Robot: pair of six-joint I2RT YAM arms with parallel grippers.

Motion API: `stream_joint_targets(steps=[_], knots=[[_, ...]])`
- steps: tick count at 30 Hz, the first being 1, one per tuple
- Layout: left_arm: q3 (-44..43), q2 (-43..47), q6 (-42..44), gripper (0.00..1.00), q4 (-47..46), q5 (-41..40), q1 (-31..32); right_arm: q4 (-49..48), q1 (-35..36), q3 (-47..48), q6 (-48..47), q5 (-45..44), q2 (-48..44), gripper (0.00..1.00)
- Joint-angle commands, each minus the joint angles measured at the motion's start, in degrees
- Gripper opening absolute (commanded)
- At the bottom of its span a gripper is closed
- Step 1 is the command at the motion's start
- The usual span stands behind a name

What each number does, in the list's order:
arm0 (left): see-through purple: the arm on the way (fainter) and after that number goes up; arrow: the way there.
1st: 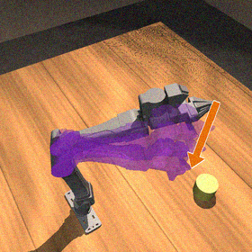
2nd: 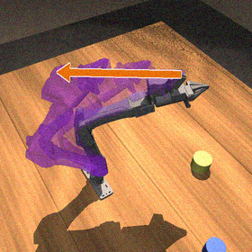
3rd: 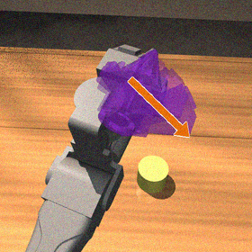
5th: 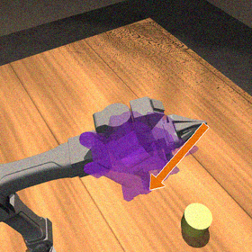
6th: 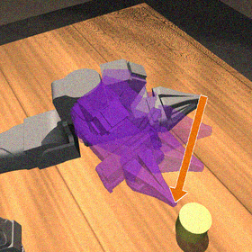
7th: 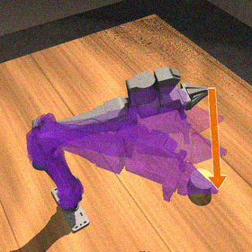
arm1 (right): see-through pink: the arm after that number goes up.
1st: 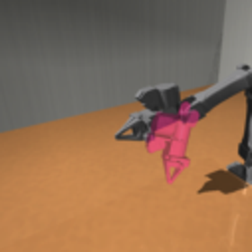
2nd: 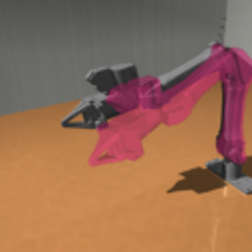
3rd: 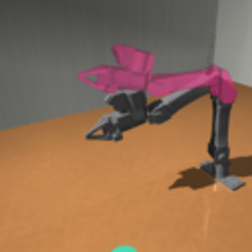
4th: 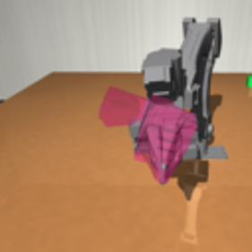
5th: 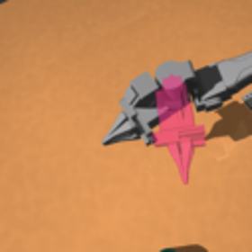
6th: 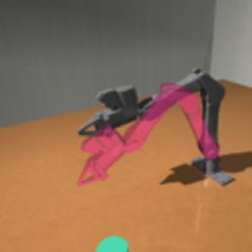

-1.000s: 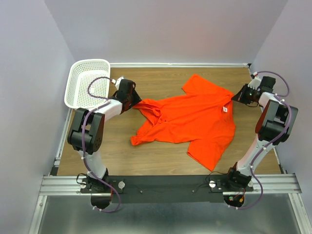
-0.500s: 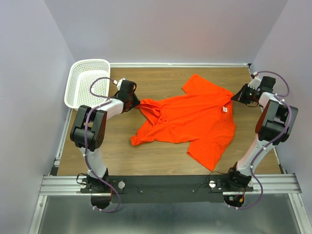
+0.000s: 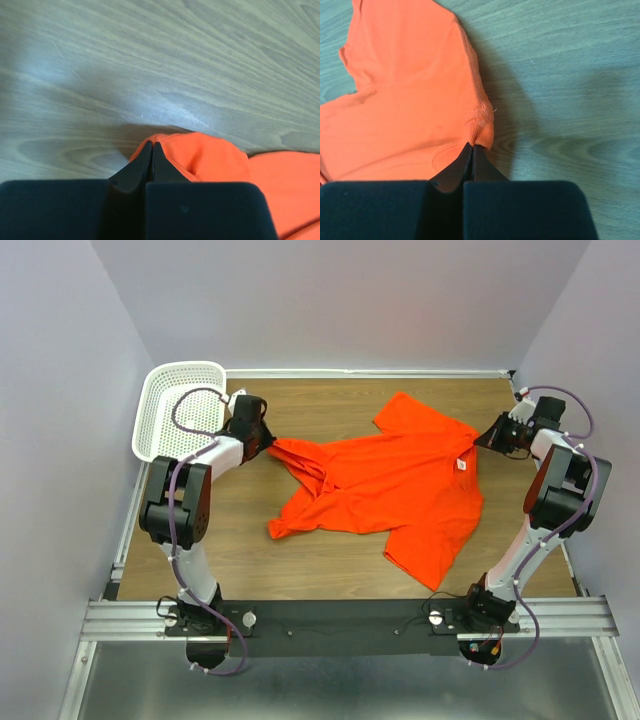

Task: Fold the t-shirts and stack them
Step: Flatten the tshirt out

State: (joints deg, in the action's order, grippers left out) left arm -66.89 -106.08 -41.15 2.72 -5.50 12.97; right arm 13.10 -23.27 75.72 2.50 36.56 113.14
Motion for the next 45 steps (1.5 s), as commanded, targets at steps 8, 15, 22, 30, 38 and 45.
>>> stream_joint_targets(steps=[8,15,22,30,38,45], knots=[[-4.2,1.8,9.0,0.00,-7.0,13.1,-5.5,-1.8,-1.9,0.2,0.1,-2.5,-2.3,0.00],[-12.2,-3.2,9.9,0.00,-6.2,21.2,-8.0,-1.9,-3.4,1.2,0.7,-2.7,-2.6,0.01],[-18.2,-8.3,11.3,0.00,-4.5,26.0,-10.2,-2.1,-5.1,0.8,0.0,-2.8,-2.7,0.01],[-17.0,-7.0,12.7,0.00,-4.5,31.9,-9.1,-0.7,-5.1,-3.8,-4.5,4.5,-3.7,0.01],[-7.9,1.4,12.5,0.00,1.7,31.8,-5.4,15.5,-4.9,-11.8,-23.7,6.8,-12.5,0.01],[3.4,12.6,17.3,0.00,3.5,29.6,-5.4,23.4,-4.9,-26.0,-44.8,-5.5,-27.6,0.01]])
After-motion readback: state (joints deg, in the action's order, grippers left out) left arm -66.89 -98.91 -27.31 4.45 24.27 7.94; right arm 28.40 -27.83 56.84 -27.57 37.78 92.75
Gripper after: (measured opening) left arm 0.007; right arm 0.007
